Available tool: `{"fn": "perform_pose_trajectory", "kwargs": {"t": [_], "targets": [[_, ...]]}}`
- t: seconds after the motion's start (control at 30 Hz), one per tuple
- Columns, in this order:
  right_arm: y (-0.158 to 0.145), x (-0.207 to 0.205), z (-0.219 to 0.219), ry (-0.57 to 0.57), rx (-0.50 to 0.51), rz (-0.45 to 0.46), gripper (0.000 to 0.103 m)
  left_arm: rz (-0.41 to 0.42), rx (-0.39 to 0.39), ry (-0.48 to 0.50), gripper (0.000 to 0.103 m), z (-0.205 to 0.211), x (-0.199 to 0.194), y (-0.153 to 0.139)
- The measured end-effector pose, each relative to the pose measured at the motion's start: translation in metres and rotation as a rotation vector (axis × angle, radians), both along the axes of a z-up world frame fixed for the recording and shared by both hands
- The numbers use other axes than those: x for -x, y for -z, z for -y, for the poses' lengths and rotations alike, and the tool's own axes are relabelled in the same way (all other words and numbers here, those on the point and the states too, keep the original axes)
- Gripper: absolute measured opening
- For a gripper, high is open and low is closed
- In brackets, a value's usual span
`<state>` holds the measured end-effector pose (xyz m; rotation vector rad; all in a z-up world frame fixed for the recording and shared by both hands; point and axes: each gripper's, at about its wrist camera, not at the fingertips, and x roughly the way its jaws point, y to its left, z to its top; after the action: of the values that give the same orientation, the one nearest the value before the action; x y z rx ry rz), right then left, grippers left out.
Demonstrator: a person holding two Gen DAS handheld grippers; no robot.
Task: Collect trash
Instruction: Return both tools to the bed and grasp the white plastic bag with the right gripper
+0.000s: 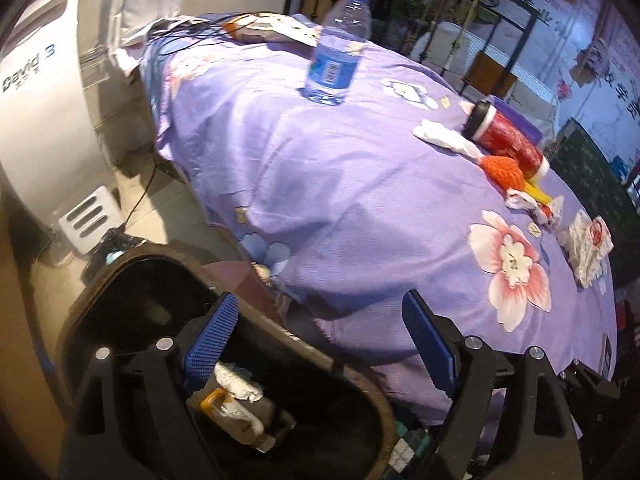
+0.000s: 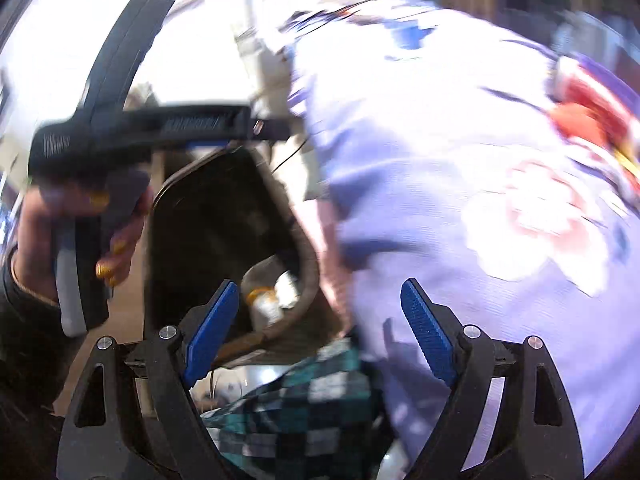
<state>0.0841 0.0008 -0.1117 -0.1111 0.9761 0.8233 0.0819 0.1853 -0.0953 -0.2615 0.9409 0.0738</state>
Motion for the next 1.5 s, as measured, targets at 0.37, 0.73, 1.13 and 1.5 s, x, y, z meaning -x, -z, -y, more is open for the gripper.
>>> {"fn": "perform_pose_trajectory", "kwargs": {"t": [0.37, 0.73, 1.13, 1.5], "targets": [[-0.003, -0.033, 0.167, 0.543, -0.078, 0.013, 0.083, 0.021, 0.049, 0.335, 0.085, 0.139, -0.039, 0.0], [0.006, -0.099, 0.279, 0.837, -0.076, 0.023, 0.083, 0.014, 0.038, 0.487, 0.086, 0.21, -0.064, 0.005], [0.012, -0.177, 0.32, 0.963, -0.082, 0.004, 0.051, 0.009, -0.034, 0.538, 0.086, 0.219, -0.085, 0.014], [-0.008, -0.152, 0.311, 0.916, -0.137, 0.068, 0.015, 0.09, -0.122, 0.584, 0.086, 0.227, -0.117, 0.005]]}}
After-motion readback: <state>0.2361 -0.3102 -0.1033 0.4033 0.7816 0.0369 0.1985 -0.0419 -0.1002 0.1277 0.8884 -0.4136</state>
